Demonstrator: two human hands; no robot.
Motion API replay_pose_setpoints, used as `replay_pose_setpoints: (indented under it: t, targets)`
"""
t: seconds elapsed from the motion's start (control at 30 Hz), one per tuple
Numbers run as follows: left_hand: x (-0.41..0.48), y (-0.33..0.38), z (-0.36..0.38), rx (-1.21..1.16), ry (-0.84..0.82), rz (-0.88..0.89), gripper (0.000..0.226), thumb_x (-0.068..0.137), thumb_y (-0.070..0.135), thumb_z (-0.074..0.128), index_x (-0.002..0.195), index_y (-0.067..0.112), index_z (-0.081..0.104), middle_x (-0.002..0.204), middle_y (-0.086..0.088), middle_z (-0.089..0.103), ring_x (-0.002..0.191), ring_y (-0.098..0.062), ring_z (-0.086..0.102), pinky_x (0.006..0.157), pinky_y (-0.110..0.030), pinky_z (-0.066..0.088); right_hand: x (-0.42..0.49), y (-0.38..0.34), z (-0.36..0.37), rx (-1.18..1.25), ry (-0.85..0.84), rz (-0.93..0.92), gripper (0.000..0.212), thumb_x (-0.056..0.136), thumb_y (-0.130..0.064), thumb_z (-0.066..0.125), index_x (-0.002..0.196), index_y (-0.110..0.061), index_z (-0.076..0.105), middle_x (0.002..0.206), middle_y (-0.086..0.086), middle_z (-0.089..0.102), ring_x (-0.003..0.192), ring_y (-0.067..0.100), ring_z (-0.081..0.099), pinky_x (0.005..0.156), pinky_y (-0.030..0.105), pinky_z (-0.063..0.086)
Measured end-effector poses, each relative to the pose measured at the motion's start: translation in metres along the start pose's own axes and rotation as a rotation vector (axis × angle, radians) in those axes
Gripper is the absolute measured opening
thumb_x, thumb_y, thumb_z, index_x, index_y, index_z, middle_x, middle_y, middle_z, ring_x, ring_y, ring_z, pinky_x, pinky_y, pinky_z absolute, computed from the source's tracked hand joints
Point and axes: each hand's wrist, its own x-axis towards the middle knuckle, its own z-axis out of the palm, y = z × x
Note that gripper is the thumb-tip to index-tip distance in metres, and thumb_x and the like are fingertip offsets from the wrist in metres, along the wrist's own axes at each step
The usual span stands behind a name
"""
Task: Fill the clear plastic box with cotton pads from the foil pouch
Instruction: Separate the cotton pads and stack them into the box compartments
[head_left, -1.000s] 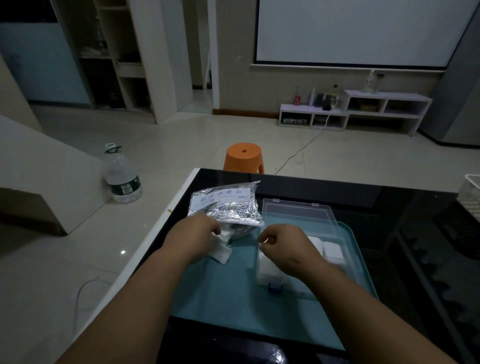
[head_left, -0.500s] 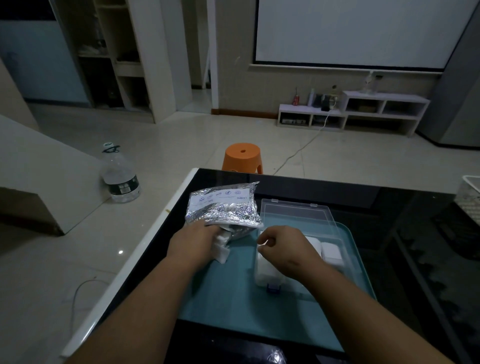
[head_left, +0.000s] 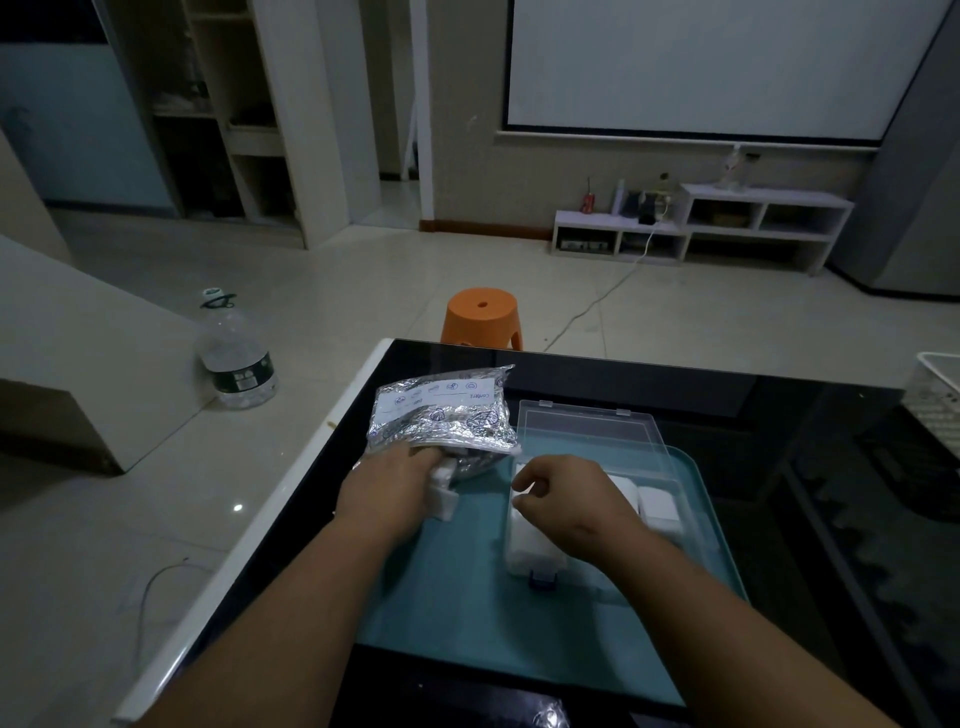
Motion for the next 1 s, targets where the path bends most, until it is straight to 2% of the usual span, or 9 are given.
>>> replay_pose_setpoints:
  t: [0.23, 0.43, 0.57, 0.73, 0.87, 1.0]
  targets:
    - [0.003, 0.006, 0.0, 0.028, -0.078, -0.034, 0.051, 0.079, 0.029, 0.064, 0.128, 0.033, 0.048, 0.128, -0.002, 0.059, 0.116, -0.026, 0.057, 0.09, -0.035, 0.046, -0.001, 0.0, 0.0, 0.005, 0.002, -0.007, 0.023, 0.091, -0.027, 0.06, 0.112, -0.023, 0.069, 0.105, -0.002, 0.069, 0.088, 0.013, 0.058, 0.082, 0.026, 0.048]
    - [0.002, 0.009, -0.003, -0.01, -0.002, -0.047, 0.039, 0.082, 0.026, 0.06, 0.119, 0.037, 0.057, 0.117, 0.0, 0.064, 0.107, -0.024, 0.062, 0.085, -0.033, 0.049, -0.002, 0.001, 0.0, 0.011, 0.005, 0.006, 0.023, 0.09, -0.028, 0.061, 0.111, -0.024, 0.07, 0.097, -0.005, 0.066, 0.089, 0.014, 0.06, 0.083, 0.027, 0.049]
    - [0.002, 0.011, -0.01, -0.03, 0.049, -0.06, 0.031, 0.082, 0.022, 0.059, 0.109, 0.035, 0.064, 0.113, 0.001, 0.066, 0.104, -0.024, 0.062, 0.08, -0.03, 0.046, -0.002, 0.0, 0.0, 0.006, 0.0, 0.009, 0.023, 0.09, -0.029, 0.061, 0.111, -0.024, 0.069, 0.1, -0.004, 0.068, 0.09, 0.014, 0.06, 0.083, 0.027, 0.049]
    - [-0.001, 0.011, -0.004, 0.031, -0.035, -0.006, 0.045, 0.085, 0.026, 0.056, 0.127, 0.038, 0.049, 0.123, -0.001, 0.059, 0.113, -0.025, 0.058, 0.087, -0.034, 0.047, -0.004, 0.0, -0.001, -0.003, -0.004, 0.012, 0.022, 0.09, -0.029, 0.062, 0.11, -0.023, 0.07, 0.103, -0.002, 0.069, 0.093, 0.016, 0.061, 0.085, 0.028, 0.05]
    - [0.0, 0.011, -0.002, 0.024, -0.097, -0.05, 0.047, 0.082, 0.027, 0.057, 0.127, 0.036, 0.045, 0.126, -0.002, 0.059, 0.114, -0.028, 0.058, 0.088, -0.035, 0.046, -0.004, -0.001, -0.003, -0.003, -0.006, 0.008, 0.023, 0.091, -0.029, 0.062, 0.112, -0.023, 0.069, 0.105, -0.002, 0.069, 0.095, 0.016, 0.061, 0.085, 0.028, 0.049]
    - [0.0, 0.011, 0.0, -0.01, -0.102, -0.07, 0.043, 0.084, 0.028, 0.054, 0.125, 0.038, 0.049, 0.125, -0.002, 0.06, 0.113, -0.027, 0.059, 0.087, -0.033, 0.046, -0.005, 0.0, -0.002, -0.009, -0.008, 0.013, 0.023, 0.09, -0.029, 0.061, 0.112, -0.023, 0.069, 0.105, -0.002, 0.069, 0.096, 0.016, 0.061, 0.086, 0.029, 0.05]
